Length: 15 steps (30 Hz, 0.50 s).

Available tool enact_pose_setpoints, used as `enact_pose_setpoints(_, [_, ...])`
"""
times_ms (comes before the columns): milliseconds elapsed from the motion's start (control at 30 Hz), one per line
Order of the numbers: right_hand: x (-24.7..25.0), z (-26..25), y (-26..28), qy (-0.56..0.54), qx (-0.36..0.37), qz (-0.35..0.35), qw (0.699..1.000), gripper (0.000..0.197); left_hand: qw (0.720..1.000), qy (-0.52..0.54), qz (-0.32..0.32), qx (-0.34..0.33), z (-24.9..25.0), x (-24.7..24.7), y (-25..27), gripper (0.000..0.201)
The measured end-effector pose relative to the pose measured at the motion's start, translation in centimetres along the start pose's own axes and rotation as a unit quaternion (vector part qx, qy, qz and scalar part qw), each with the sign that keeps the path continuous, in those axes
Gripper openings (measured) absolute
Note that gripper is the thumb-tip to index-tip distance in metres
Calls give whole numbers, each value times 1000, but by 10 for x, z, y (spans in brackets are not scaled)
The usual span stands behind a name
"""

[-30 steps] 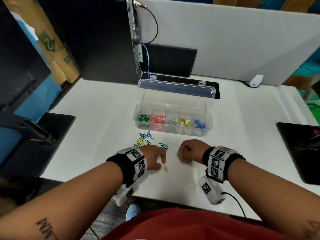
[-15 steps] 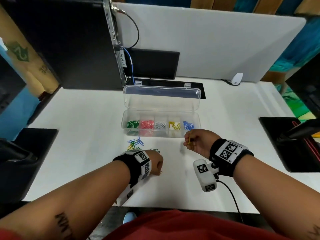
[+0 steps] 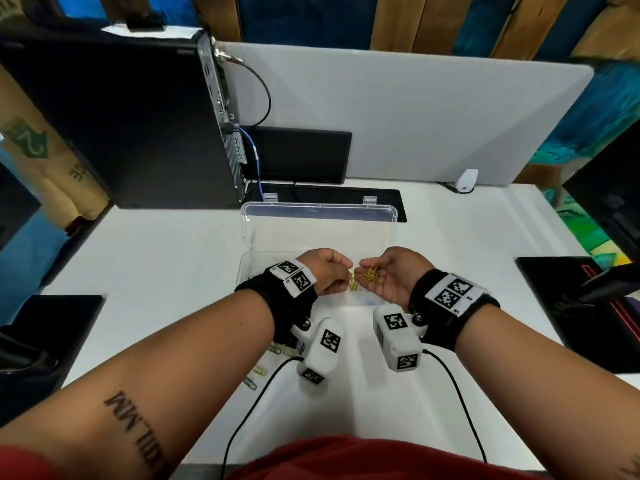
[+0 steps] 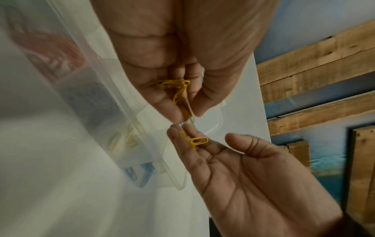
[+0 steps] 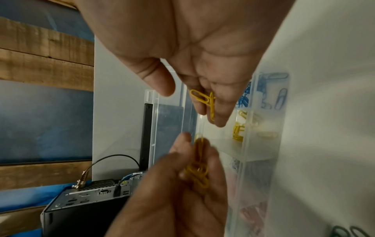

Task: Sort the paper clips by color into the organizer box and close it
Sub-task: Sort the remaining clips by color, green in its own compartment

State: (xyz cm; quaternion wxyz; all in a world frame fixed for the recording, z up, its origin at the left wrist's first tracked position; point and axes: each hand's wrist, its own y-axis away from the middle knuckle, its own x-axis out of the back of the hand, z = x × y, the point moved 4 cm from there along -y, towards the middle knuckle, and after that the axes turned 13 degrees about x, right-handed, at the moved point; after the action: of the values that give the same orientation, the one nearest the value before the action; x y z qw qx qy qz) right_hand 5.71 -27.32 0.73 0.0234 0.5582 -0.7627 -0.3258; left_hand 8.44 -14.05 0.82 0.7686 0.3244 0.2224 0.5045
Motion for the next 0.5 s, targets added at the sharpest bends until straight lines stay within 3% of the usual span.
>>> enact_pose_setpoints(300, [-7, 1, -12, 62, -36, -35, 997, 12, 995, 45, 17, 84, 11, -7, -19, 23])
enact_pose_setpoints(500, [-7, 0, -4, 105, -3, -55, 993, 23, 998, 39, -1, 58, 14, 5, -12, 25])
